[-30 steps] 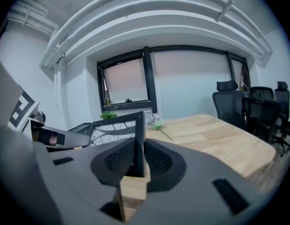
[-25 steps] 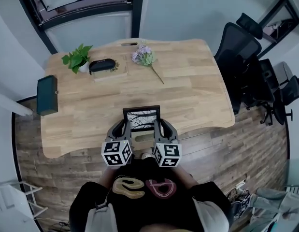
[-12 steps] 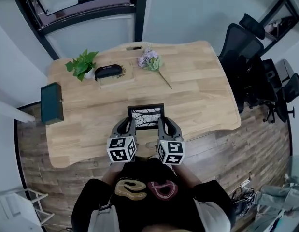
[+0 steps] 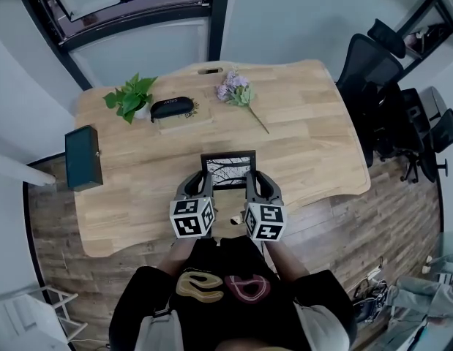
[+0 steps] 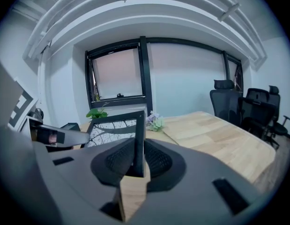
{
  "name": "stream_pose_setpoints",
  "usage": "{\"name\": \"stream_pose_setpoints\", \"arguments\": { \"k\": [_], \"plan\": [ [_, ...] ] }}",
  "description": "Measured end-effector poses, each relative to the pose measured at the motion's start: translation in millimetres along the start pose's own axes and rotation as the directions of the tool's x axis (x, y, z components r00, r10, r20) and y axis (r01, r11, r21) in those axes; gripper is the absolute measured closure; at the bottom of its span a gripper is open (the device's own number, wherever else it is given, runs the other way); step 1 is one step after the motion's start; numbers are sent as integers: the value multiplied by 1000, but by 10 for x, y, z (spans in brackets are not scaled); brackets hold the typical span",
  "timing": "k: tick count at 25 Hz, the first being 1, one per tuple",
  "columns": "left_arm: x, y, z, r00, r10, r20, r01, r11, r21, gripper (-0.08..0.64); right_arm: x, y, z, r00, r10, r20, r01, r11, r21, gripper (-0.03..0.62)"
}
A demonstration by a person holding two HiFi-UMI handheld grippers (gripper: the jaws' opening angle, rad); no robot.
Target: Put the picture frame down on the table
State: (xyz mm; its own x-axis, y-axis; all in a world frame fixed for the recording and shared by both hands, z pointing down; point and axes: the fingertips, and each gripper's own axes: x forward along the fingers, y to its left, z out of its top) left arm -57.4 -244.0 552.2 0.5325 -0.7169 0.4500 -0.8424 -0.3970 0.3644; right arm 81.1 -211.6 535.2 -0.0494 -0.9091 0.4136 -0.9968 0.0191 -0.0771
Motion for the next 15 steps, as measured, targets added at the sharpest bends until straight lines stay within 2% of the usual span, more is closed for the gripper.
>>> {"name": "stream_pose_setpoints", "arguments": {
  "k": [8,15],
  "plan": [
    [195,28,19,999,26,-27,-27,998,-52,480,213,-97,37,998,16,-55,-17,1000,-10,517],
    [431,50,16,997,45,-63,-48,997,-53,480,470,-236,-45,990,39,-135,-35,999,31,517]
  ]
}}
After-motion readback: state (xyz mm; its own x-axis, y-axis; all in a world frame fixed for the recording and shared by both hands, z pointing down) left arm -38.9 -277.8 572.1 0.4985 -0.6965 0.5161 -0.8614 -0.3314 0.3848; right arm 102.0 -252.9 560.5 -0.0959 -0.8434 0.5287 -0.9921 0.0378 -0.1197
